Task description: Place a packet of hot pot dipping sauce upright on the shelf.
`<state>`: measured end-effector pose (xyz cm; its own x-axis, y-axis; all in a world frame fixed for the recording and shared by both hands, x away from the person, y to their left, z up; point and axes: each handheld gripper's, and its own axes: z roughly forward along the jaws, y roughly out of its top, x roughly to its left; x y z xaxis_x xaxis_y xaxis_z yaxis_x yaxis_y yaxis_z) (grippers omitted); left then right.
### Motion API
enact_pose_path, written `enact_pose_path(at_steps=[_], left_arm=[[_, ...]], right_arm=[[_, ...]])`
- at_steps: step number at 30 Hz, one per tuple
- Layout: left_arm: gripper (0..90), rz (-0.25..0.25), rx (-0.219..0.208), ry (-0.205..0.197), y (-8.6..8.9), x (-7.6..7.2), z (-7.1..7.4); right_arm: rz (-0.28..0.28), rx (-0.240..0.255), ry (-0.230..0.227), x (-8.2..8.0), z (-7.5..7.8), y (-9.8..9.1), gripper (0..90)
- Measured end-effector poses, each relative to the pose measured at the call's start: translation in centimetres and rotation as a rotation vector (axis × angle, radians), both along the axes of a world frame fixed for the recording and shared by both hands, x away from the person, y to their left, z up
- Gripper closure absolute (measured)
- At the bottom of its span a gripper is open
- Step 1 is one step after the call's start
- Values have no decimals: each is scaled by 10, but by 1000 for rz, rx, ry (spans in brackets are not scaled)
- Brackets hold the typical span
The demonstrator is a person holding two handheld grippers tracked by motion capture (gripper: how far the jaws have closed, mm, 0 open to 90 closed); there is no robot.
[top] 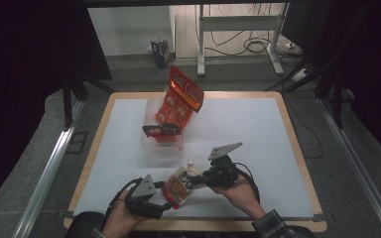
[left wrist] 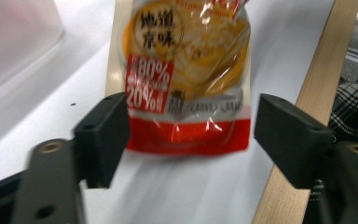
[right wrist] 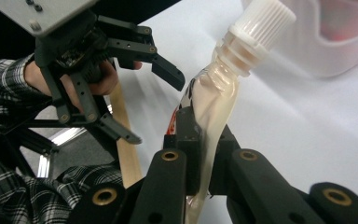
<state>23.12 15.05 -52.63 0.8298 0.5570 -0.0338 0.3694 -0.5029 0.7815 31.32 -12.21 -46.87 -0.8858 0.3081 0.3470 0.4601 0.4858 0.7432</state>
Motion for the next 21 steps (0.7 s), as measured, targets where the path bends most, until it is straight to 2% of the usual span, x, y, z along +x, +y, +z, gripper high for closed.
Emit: enact_pose_path(at_steps=[6, 10, 15, 21], left_arm=[[74, -9, -14, 6, 0, 0, 0], [44, -2, -45, 6, 2, 0, 1], [32, 16, -39, -11, 4, 1, 1], [10, 39, -45, -52, 5, 0, 2]], right_arm=[[-15, 14, -39, 2, 15, -4, 867], [-18, 12, -65, 2, 22, -5, 869], [-34, 17, -89, 5, 31, -8, 872], [-43, 26, -100, 8, 39, -12, 873]])
